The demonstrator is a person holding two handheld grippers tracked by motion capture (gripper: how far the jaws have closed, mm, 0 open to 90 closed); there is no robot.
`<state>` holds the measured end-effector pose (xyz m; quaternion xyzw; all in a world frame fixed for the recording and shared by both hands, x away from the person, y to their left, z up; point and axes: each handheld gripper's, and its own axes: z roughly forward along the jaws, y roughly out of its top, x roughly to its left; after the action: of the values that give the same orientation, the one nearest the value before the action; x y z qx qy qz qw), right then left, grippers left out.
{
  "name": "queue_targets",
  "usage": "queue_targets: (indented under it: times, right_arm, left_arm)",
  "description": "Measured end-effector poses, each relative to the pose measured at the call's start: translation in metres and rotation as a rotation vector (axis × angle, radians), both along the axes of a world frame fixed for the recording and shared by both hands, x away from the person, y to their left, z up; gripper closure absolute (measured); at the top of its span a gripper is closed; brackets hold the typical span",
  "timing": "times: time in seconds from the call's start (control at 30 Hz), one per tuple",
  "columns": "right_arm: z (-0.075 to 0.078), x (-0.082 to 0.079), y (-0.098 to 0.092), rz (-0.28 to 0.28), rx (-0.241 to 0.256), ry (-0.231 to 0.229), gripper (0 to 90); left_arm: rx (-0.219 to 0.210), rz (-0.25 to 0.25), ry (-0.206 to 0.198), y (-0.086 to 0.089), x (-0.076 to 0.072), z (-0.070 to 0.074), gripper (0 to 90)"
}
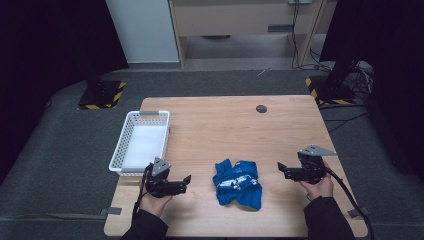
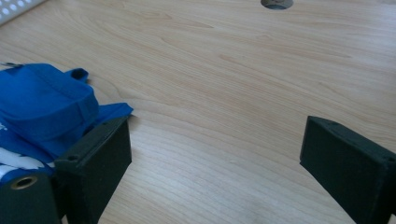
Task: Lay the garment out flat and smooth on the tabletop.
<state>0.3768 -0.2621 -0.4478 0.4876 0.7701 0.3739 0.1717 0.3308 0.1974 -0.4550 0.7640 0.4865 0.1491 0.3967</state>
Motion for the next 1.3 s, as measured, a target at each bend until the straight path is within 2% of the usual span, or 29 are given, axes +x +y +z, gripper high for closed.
queue_targets:
  times: [0.13,0.3,0.37,0.5,0.87,1.0,1.3]
  right_arm:
    - [0.0,0.002,0.005,0.011,-0.007,-0.001,9.4]
    - [0.002,0.005,0.011,0.025,-0.003,-0.009,9.8]
    - [0.002,0.005,0.013,0.025,0.008,-0.006,9.9]
    - [0.002,0.006,0.018,0.04,0.0,-0.005,9.9]
    - [0.004,0.01,0.023,0.047,0.026,-0.018,10.8]
    - [0.005,0.011,0.024,0.044,0.029,-0.02,11.0]
    - [0.012,0.015,0.038,0.079,0.038,-0.041,11.2]
  left_arm:
    - [-0.019,-0.009,0.008,-0.007,0.007,-0.001,6.9]
    - [-0.021,-0.019,-0.001,-0.016,0.015,0.0,6.9]
    - [-0.028,-0.018,0.002,-0.018,0.017,0.0,7.2]
    - [-0.021,-0.027,0.009,-0.022,0.021,-0.001,7.3]
    - [-0.029,-0.046,-0.003,-0.032,0.03,0.003,7.5]
    - [-0.047,-0.045,-0.009,-0.034,0.032,0.003,8.2]
    - [-0.053,-0.069,-0.028,-0.043,0.039,0.009,8.2]
